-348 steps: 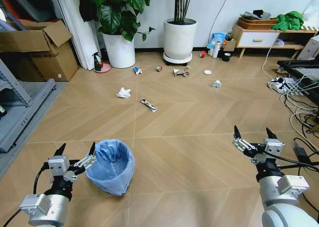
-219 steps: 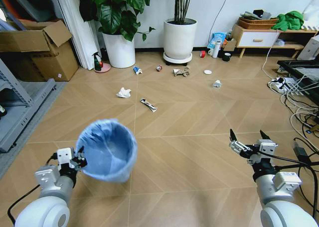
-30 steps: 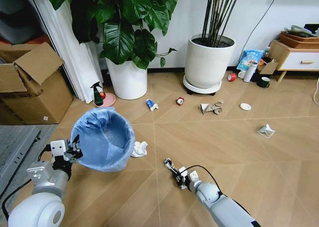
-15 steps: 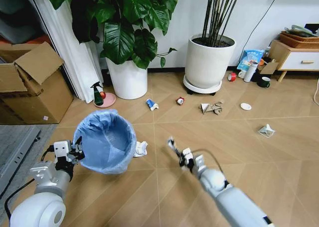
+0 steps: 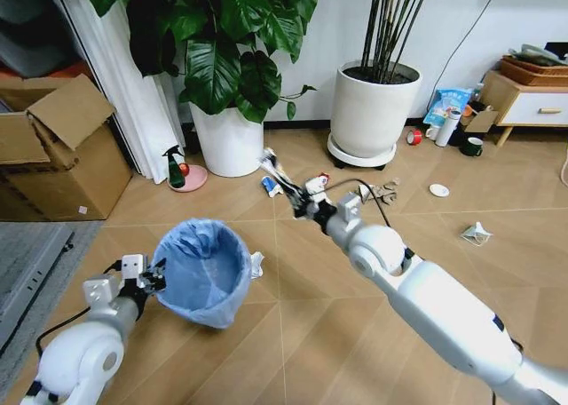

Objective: Pick up the trash bin and place the garbage on the floor into it.

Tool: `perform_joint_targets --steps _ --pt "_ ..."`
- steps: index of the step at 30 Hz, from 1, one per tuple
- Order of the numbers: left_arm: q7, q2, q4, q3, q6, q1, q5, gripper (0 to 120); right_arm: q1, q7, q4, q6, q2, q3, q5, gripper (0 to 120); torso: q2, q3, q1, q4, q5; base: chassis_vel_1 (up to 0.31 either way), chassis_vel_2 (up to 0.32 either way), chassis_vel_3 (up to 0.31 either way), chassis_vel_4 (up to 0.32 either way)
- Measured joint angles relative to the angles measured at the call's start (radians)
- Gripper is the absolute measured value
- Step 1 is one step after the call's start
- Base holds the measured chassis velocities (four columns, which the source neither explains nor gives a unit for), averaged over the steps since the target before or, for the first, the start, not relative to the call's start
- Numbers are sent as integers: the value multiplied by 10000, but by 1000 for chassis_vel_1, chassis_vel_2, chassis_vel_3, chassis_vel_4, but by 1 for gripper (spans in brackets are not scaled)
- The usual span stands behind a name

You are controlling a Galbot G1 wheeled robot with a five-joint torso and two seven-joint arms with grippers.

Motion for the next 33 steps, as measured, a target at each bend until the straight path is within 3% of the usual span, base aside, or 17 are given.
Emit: perform_joint_targets --steps 3,9,18,22,33 --pt "-103 121 219 337 57 -477 -194 0 190 53 58 -19 185 -630 159 0 0 0 0 -4 -7 0 0 0 0" --pt "-173 200 280 541 99 -779 -345 0 594 134 -401 -70 1365 -1636 119 0 -1 0 0 4 -3 0 0 0 0" --pt "-158 223 136 341 81 -604 -328 0 578 223 -494 -337 1539 -2085 18 4 -1 -1 -1 2 -5 0 0 0 0" --pt "-144 296 -9 260 68 -520 -310 0 441 335 -500 -335 1351 -2052 -109 23 0 -1 -1 0 -4 0 0 0 0" --pt "-126 314 -232 51 40 -267 -262 0 462 398 -509 -292 1466 -2074 -110 60 -1 -1 -1 3 -4 0 0 0 0"
